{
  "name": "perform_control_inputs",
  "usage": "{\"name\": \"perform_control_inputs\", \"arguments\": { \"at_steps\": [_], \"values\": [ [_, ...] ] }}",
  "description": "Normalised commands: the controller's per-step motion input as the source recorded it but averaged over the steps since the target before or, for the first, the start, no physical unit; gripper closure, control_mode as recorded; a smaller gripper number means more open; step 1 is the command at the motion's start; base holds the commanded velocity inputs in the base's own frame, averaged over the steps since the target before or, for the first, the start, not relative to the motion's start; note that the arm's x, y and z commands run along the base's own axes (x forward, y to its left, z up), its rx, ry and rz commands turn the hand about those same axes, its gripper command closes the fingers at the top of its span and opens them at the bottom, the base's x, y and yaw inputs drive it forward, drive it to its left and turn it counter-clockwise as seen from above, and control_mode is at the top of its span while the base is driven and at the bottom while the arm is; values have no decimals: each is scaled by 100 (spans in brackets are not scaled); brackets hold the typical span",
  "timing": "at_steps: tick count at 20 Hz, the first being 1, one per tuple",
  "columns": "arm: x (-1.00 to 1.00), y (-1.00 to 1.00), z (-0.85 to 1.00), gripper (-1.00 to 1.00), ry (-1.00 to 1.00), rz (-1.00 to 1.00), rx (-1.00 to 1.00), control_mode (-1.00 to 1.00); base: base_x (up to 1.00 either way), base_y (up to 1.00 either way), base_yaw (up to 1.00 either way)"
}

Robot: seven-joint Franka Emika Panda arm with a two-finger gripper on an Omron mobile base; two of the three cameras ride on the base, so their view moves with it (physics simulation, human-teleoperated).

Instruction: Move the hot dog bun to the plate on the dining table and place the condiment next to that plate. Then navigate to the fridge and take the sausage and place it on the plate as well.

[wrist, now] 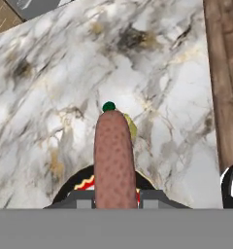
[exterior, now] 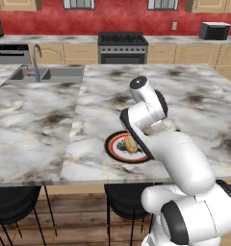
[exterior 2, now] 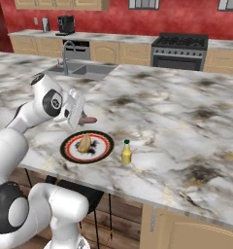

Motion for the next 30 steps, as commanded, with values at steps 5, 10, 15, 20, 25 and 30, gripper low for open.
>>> {"name": "perform_control_inputs", "arguments": {
  "at_steps": [5,10,15,20,25,30],
  "values": [
    [32,8,-59,100,10,10,14,-100,0,0,0],
    [21,4,-44,100,8,6,14,-100,0,0,0],
    [19,0,-24,100,4,0,10,-100,0,0,0],
    [26,0,-32,100,6,2,11,-100,0,0,0],
    [29,0,-37,100,4,2,11,-100,0,0,0],
    [17,-4,-38,100,0,0,10,-100,0,0,0]
  ]
}}
